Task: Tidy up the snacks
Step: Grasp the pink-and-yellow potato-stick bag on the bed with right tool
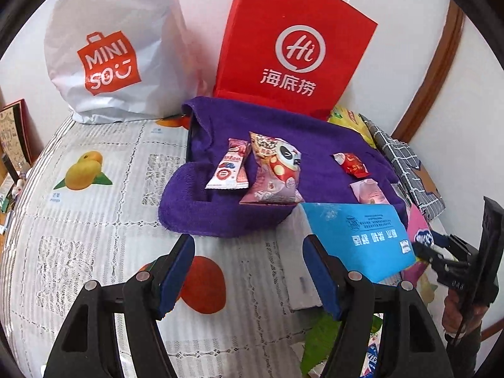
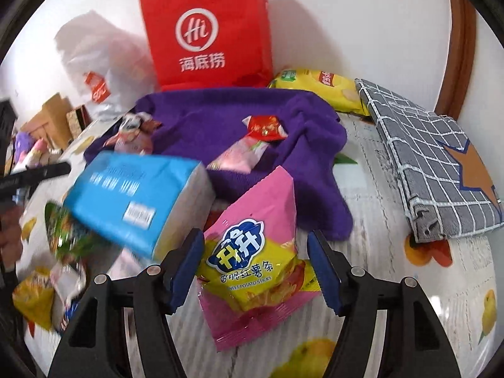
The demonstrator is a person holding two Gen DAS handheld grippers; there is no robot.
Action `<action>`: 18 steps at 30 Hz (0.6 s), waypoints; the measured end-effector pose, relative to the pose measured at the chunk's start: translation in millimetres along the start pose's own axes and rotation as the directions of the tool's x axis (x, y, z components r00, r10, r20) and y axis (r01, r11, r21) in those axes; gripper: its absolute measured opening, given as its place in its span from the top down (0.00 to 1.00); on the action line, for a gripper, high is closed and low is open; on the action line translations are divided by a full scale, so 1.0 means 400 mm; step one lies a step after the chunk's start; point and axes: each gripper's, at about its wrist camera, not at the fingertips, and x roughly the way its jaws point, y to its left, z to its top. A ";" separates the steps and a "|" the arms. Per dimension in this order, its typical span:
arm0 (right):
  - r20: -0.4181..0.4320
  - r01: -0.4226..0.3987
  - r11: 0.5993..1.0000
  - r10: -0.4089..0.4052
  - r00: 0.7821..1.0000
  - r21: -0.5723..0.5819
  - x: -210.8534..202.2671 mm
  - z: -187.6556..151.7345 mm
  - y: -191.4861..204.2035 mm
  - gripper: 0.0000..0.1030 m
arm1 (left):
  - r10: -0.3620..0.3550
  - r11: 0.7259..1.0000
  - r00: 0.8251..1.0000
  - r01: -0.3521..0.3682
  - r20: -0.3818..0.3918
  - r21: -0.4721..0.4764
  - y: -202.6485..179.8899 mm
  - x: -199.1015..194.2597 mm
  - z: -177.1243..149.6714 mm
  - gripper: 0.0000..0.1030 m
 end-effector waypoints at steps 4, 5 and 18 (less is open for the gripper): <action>-0.019 0.003 1.000 -0.004 1.000 -0.021 -0.036 -0.037 0.014 0.34 | 0.000 1.000 1.000 0.000 0.006 0.025 -0.012 -0.004 -0.004 0.32; -0.023 0.007 1.000 -0.008 1.000 -0.022 -0.042 -0.043 0.016 0.34 | 0.004 1.000 1.000 -0.004 0.006 0.031 -0.015 -0.004 -0.006 0.32; -0.022 0.079 0.988 -0.083 0.996 -0.134 -0.146 -0.126 0.053 0.31 | 0.002 1.000 1.000 -0.003 0.026 0.028 -0.014 -0.018 -0.002 0.32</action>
